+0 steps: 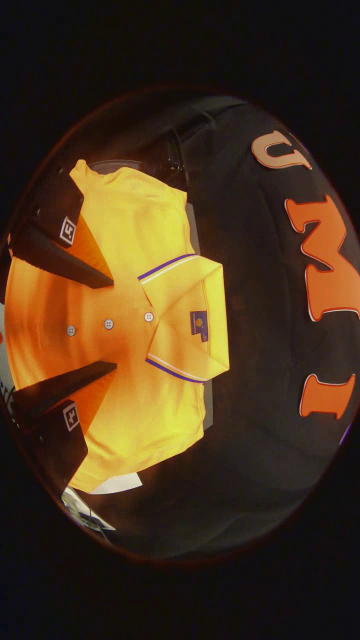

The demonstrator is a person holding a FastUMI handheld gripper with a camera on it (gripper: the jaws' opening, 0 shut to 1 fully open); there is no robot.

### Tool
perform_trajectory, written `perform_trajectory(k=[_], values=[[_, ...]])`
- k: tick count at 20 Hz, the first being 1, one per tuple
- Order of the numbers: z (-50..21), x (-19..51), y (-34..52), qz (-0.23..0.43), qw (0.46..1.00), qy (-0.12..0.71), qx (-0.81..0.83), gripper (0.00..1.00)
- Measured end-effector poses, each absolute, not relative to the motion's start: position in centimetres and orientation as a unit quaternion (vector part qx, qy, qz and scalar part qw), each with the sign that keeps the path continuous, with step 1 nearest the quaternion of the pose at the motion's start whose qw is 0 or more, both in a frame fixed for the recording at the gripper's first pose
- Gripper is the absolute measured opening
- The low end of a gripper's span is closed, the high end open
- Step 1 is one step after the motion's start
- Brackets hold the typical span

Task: Put the clothes into the washing machine and then close the washing machine lid.

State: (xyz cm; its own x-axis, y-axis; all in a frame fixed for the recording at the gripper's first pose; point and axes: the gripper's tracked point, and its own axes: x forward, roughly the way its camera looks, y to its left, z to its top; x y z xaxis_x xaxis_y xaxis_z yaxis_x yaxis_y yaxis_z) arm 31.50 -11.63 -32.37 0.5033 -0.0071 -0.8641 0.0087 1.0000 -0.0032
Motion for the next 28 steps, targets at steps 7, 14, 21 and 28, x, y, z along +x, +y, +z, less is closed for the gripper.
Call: perform_trajectory(k=[7,14,21,28], values=[[-32.4,31.4,-11.4,0.011,0.850,0.526,-0.011,0.96],[-32.0,31.2,-11.0,0.023,0.846,0.533,-0.012,0.79],[-31.7,31.6,-10.6,0.017,0.853,0.521,0.018,0.26],[-31.1,31.3,-10.6,0.037,0.882,0.460,0.094,0.09]])
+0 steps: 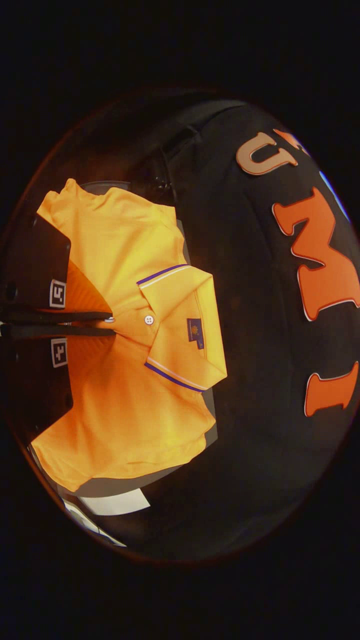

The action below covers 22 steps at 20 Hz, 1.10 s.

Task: Put the clothes into the washing machine and then close the washing machine lid.

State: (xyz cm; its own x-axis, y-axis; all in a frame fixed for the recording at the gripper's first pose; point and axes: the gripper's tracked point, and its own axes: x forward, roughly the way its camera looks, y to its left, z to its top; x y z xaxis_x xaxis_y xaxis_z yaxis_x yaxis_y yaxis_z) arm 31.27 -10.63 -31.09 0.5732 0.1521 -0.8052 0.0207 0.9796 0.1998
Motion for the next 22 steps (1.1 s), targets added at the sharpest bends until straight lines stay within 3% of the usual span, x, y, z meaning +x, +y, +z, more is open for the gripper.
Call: perform_trajectory(k=[9,22], values=[[-29.7,31.1,-10.1,0.088,0.894,0.405,0.170,0.08],[-19.6,28.5,-3.6,0.150,0.915,0.299,0.228,0.08]])
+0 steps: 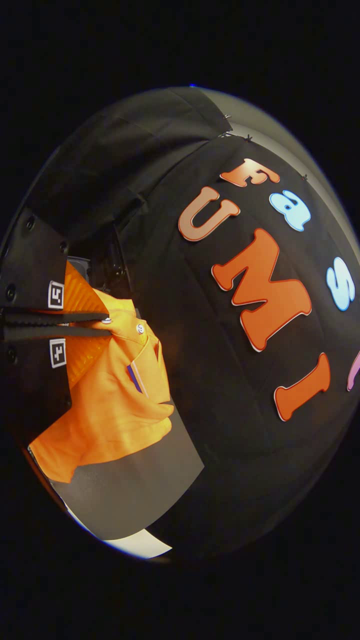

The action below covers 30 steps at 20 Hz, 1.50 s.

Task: Put the clothes into the washing machine and then close the washing machine lid.

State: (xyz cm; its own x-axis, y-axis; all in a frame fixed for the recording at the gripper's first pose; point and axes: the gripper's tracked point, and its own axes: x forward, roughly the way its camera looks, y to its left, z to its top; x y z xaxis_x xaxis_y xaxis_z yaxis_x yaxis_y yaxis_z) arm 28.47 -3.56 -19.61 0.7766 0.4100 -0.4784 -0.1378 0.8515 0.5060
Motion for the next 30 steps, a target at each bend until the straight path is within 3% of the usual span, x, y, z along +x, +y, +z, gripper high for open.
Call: perform_trajectory(k=[13,22,30], values=[[-14.0,23.8,17.6,0.181,0.924,0.260,0.212,0.08],[-18.3,24.1,27.9,0.216,0.911,0.296,0.192,0.08],[-27.5,25.3,33.2,0.223,0.892,0.345,0.188,0.08]])
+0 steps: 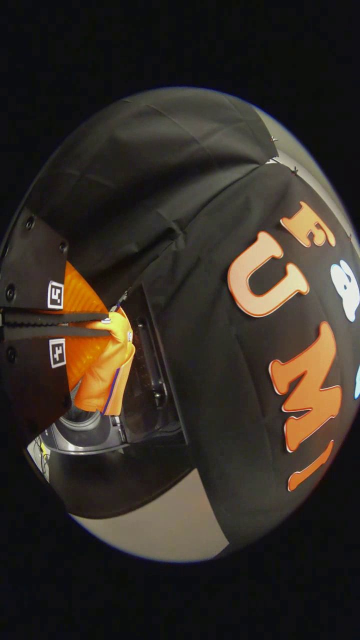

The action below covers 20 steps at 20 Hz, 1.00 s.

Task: Put the clothes into the washing machine and then close the washing machine lid.

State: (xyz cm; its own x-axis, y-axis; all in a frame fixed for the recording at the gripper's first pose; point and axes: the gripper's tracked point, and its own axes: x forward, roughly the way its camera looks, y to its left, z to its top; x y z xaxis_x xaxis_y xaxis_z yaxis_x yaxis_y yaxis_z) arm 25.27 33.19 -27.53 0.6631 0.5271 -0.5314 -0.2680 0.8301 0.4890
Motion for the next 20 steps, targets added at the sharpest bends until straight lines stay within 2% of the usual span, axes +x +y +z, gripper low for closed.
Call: perform_trajectory(k=[15,20], values=[[-48.6,28.8,35.8,0.179,0.875,0.422,0.155,0.08],[-55.4,28.1,35.2,0.157,0.862,0.463,0.134,0.08]])
